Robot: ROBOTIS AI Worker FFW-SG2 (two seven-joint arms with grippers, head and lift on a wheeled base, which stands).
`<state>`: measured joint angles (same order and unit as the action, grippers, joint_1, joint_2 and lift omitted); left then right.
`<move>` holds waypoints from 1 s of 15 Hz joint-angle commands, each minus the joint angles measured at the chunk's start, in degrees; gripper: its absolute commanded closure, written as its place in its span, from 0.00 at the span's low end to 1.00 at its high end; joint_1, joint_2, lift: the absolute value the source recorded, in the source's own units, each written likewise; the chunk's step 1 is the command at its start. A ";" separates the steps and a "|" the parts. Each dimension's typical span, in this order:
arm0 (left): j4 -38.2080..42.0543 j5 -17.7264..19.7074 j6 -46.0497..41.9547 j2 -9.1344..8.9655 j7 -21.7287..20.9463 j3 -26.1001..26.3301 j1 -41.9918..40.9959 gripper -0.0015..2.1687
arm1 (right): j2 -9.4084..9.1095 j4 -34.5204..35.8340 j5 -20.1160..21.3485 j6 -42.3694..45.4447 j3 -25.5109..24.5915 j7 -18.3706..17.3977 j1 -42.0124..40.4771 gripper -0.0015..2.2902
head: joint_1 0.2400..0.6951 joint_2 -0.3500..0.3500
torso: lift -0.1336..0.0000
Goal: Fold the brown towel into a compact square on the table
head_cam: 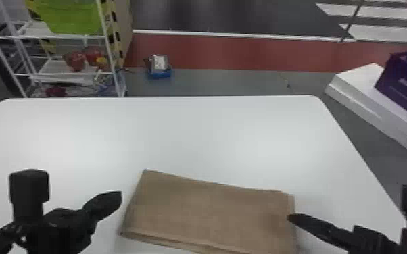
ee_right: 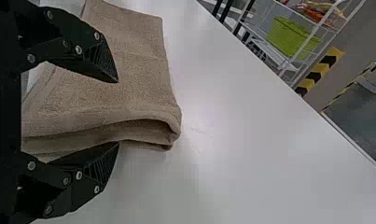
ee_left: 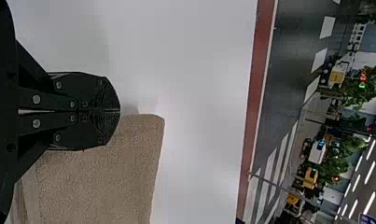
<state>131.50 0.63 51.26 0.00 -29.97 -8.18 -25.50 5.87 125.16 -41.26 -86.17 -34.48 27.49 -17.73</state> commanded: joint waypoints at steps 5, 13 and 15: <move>0.77 0.78 0.03 -0.15 -0.09 -0.26 -0.69 0.79 | 0.02 0.96 -1.28 -3.27 -2.52 0.99 -1.17 0.04 | 1.00 0.35 | 0.08; 2.88 4.38 -0.15 -0.15 -0.27 -2.55 -2.27 0.61 | -0.24 -1.50 2.32 -2.04 6.09 -1.21 1.12 0.08 | 1.00 0.42 | 0.08; 4.64 6.32 -0.15 -0.15 -0.62 -3.69 -3.06 0.50 | -0.42 -2.11 2.67 -1.86 8.11 -2.09 1.82 0.09 | 1.00 0.44 | 0.08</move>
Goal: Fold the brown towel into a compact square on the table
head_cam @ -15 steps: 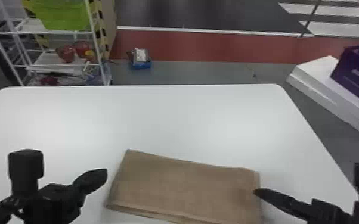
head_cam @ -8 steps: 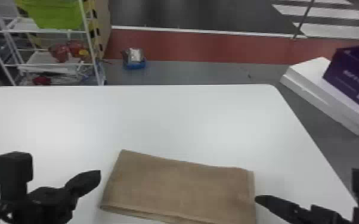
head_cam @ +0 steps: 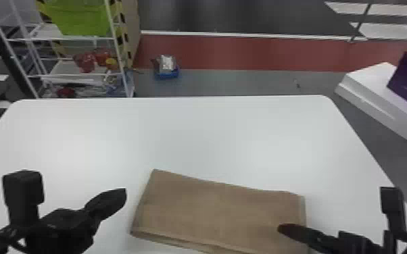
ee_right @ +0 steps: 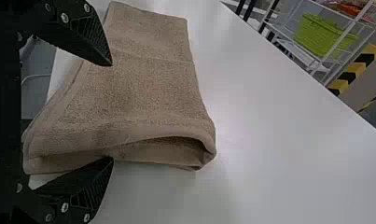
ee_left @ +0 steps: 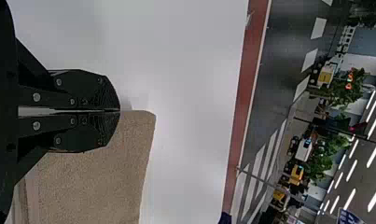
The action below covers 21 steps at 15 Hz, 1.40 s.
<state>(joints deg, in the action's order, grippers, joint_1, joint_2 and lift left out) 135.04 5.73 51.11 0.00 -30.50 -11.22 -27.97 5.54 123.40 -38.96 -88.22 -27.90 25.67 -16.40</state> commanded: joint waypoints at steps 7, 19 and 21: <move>1.89 1.74 0.00 -0.15 -0.70 -1.96 -0.95 0.50 | 0.00 -2.64 3.54 0.89 4.43 -1.58 3.92 0.22 | 1.00 0.53 | 0.08; 1.63 2.27 -0.35 -0.15 -2.72 4.89 -4.11 0.50 | 0.35 -1.68 4.33 0.89 4.78 -1.41 5.77 0.18 | 1.00 0.43 | 0.08; -0.04 1.74 -2.63 -0.15 -2.46 6.91 -3.94 0.50 | 0.35 1.05 2.66 -0.87 2.15 -1.41 4.28 0.13 | 1.00 0.38 | 0.08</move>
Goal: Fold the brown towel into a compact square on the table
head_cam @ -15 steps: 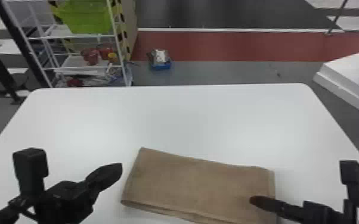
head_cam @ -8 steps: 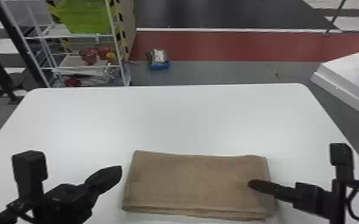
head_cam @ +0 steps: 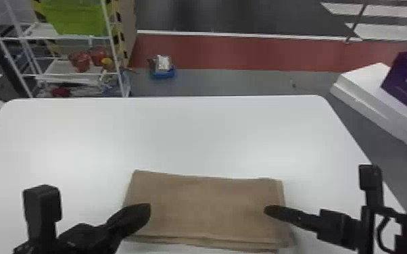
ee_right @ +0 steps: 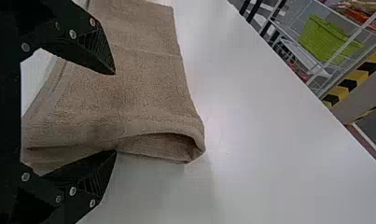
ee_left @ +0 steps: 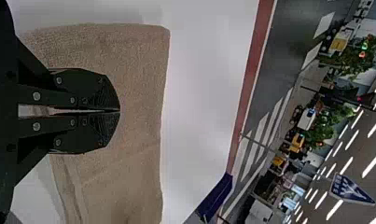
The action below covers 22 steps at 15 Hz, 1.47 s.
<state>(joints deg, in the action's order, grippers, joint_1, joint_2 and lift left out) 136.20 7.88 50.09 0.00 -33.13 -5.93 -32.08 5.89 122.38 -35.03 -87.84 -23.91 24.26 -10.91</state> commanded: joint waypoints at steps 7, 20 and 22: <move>-7.09 -6.21 -5.65 -0.15 2.89 8.04 2.81 0.51 | 1.05 2.60 -1.88 -2.12 -5.27 0.53 -1.48 0.10 | 1.00 0.22 | 0.08; -6.38 -7.80 -7.58 0.26 3.86 5.05 2.72 0.63 | 1.49 1.99 8.40 -0.72 4.93 -3.51 1.60 0.10 | 1.00 0.29 | 0.08; -6.38 -7.71 -7.41 0.26 3.60 4.87 2.81 0.63 | 1.49 2.16 10.60 -0.54 7.30 -5.10 2.74 0.10 | 1.00 0.30 | 0.08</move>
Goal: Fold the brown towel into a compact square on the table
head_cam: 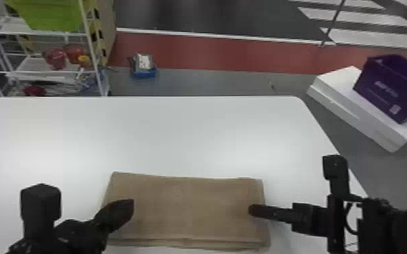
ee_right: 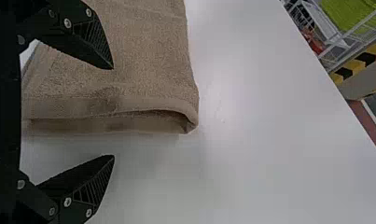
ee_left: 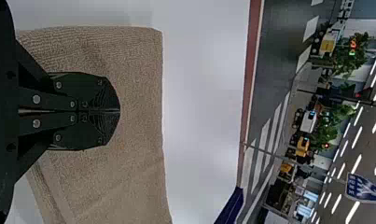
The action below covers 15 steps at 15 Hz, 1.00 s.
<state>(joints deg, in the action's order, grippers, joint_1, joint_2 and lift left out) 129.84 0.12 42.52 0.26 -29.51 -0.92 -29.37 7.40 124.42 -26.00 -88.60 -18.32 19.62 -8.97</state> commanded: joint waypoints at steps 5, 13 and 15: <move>-0.29 0.05 0.33 0.18 -0.19 -0.84 0.45 0.63 | -0.11 -1.37 3.24 -1.18 5.84 -0.81 3.00 0.15 | 1.00 0.34 | 0.08; -0.20 -0.74 2.62 0.88 -0.54 -0.92 0.80 0.64 | 0.25 -8.58 1.04 -1.48 5.23 4.20 7.04 0.51 | 1.00 0.41 | 0.08; -0.02 -1.70 3.50 0.88 -0.98 -0.92 0.71 0.68 | 0.25 -8.49 -0.37 -1.48 4.35 5.16 6.77 0.52 | 1.00 0.43 | 0.08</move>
<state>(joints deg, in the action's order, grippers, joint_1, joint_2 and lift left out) 129.68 -1.03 45.29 1.12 -30.42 -1.84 -28.58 7.62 116.05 -25.13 -89.96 -13.28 24.53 -2.05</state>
